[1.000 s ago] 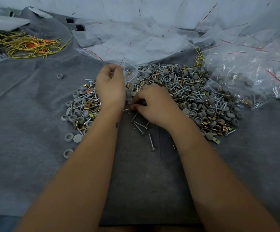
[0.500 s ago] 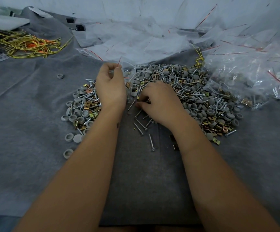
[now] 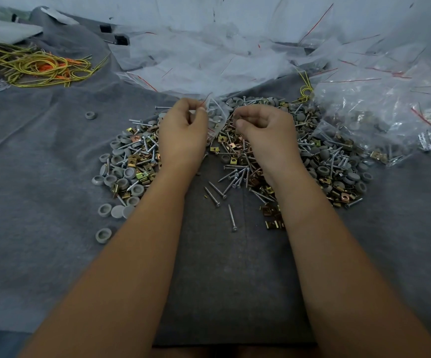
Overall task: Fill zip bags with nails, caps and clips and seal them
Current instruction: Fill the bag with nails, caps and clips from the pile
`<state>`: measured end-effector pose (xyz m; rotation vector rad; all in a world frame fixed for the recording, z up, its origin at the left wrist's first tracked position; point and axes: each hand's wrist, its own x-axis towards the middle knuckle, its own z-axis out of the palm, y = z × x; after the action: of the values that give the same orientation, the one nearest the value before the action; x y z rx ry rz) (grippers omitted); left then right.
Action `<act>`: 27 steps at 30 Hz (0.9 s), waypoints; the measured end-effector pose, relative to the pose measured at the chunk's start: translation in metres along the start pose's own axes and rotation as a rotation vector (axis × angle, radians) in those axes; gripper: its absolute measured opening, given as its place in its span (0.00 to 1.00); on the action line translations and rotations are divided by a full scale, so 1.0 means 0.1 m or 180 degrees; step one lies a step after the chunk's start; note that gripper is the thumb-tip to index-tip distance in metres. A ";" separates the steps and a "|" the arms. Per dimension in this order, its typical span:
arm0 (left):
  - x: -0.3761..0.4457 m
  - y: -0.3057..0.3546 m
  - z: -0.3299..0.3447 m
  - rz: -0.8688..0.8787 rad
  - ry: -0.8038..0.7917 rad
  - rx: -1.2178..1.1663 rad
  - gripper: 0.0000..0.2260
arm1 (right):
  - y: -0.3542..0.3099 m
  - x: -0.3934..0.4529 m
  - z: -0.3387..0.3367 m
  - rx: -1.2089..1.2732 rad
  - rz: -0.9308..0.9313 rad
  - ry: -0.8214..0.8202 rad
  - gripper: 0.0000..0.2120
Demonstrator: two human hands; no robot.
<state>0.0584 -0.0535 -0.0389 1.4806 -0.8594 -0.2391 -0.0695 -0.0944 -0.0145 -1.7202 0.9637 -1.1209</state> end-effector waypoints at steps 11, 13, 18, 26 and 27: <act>-0.02 -0.02 0.01 0.0233 -0.0311 0.0388 0.06 | 0.03 0.02 -0.03 -0.0886 -0.0424 0.0231 0.08; -0.02 -0.02 0.01 0.0173 -0.0233 0.0424 0.06 | 0.02 0.03 -0.08 -0.1108 -0.0304 0.0269 0.09; 0.00 -0.03 0.01 0.0092 -0.0161 0.0465 0.06 | -0.02 -0.02 -0.09 -0.2026 -0.0112 -0.0678 0.13; -0.01 0.00 0.00 -0.0009 -0.0161 0.0418 0.07 | -0.07 -0.03 -0.10 -0.2598 -0.0125 -0.1014 0.13; -0.01 0.00 0.00 -0.0015 -0.0164 0.0397 0.07 | -0.07 -0.03 -0.09 -0.2631 -0.0148 -0.1053 0.14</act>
<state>0.0577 -0.0535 -0.0392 1.5985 -0.9263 -0.2315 -0.0782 -0.0914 -0.0062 -2.4863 1.2673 -0.4281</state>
